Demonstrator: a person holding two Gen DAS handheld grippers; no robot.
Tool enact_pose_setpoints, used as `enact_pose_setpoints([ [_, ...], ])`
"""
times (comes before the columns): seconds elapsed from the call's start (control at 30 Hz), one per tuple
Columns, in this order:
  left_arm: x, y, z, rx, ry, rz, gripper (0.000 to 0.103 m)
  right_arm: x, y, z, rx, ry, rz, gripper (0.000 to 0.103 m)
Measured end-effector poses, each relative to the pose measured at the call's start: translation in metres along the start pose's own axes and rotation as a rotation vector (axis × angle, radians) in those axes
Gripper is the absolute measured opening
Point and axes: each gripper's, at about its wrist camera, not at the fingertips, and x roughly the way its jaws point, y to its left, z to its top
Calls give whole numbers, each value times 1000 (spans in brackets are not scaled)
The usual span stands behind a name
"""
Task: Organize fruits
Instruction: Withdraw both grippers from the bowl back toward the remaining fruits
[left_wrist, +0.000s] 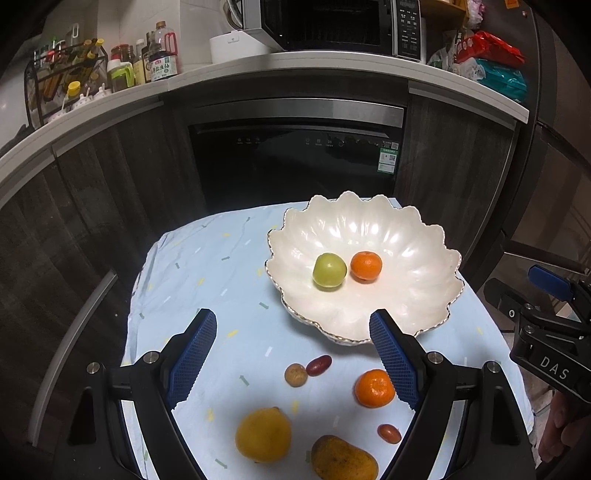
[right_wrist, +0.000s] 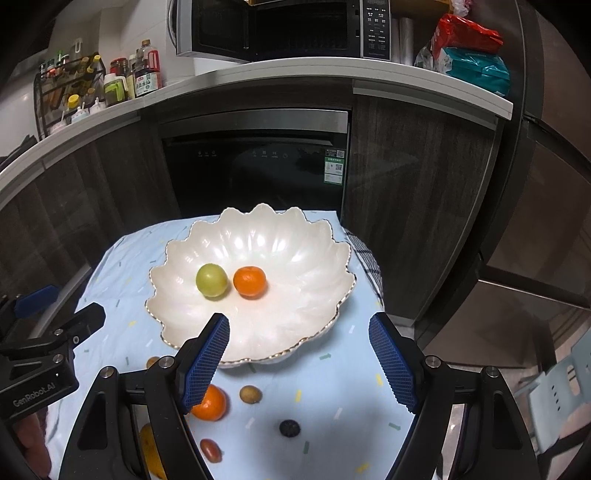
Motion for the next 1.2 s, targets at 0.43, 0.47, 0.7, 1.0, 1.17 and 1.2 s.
enact_pose_setpoints([
  [0.43,-7,10,-19,2,8,22,85,-7,13,-17,-23,13,15,79],
  [0.47,-8,11,-21,5,6,25,85,-7,14,-17,-25,14,17,79],
  [0.7,-8,16,-34,10,15,34,85,-4,25,-29,-42,33,45,79],
  [1.0,-1,26,-59,19,47,34,85,4,43,-50,-83,73,79,78],
  [1.17,3,29,-68,34,58,27,84,9,50,-59,-107,93,91,76],
  [1.2,4,30,-70,38,61,26,84,10,51,-61,-112,96,92,75],
])
